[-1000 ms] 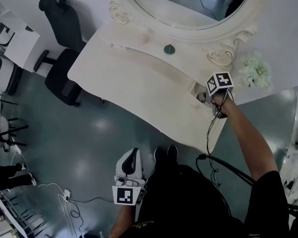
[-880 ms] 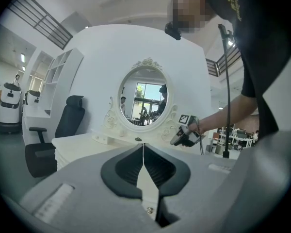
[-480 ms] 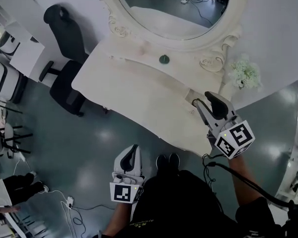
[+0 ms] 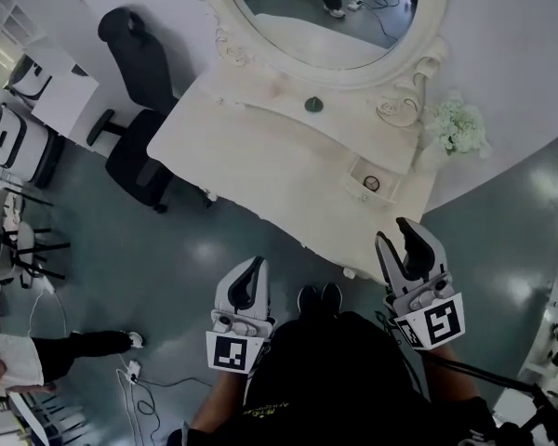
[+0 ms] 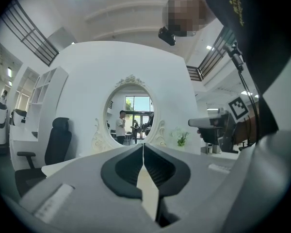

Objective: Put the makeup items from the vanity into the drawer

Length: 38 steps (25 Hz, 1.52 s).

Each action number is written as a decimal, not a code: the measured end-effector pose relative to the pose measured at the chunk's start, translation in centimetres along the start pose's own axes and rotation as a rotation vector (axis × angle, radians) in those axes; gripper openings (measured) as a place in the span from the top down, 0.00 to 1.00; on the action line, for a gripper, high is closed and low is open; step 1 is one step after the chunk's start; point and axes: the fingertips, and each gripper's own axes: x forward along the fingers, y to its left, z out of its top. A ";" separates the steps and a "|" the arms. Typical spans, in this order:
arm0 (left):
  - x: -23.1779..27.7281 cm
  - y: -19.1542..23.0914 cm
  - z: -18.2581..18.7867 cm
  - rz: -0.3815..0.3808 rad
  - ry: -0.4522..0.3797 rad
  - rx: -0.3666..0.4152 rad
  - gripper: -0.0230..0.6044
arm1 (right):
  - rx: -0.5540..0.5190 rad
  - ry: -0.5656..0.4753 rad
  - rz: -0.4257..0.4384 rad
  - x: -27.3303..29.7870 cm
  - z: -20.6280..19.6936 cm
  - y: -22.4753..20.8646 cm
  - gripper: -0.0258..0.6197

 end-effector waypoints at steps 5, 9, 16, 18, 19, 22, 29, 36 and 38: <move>-1.3 -1.1 -0.1 0.002 0.050 0.033 0.93 | 0.034 -0.029 -0.047 -2.8 -1.5 0.6 0.74; -2.3 -1.9 0.4 -0.001 0.035 0.033 0.93 | 0.051 -0.011 -0.049 -4.0 -3.3 2.4 0.74; -3.0 -2.8 0.5 -0.001 0.020 0.046 0.93 | 0.053 0.013 -0.055 -4.3 -4.5 2.5 0.76; -3.2 -3.0 0.5 -0.001 0.019 0.044 0.93 | 0.054 0.022 -0.067 -4.5 -4.6 2.2 0.78; -3.3 -3.0 0.5 0.001 0.016 0.045 0.93 | 0.055 0.024 -0.070 -4.6 -4.7 2.1 0.79; -3.5 -2.7 0.6 0.014 0.008 0.050 0.93 | 0.041 0.032 -0.072 -4.7 -4.9 2.2 0.82; -4.6 -2.9 1.8 0.017 -0.029 0.049 0.93 | 0.046 0.043 -0.081 -5.2 -4.9 2.7 0.87; -5.2 -2.4 0.8 0.039 0.015 0.052 0.93 | 0.049 0.084 -0.074 -5.0 -5.8 2.9 0.93; -5.3 -2.3 0.8 0.038 0.015 0.053 0.93 | 0.044 0.087 -0.075 -5.0 -5.7 2.9 0.93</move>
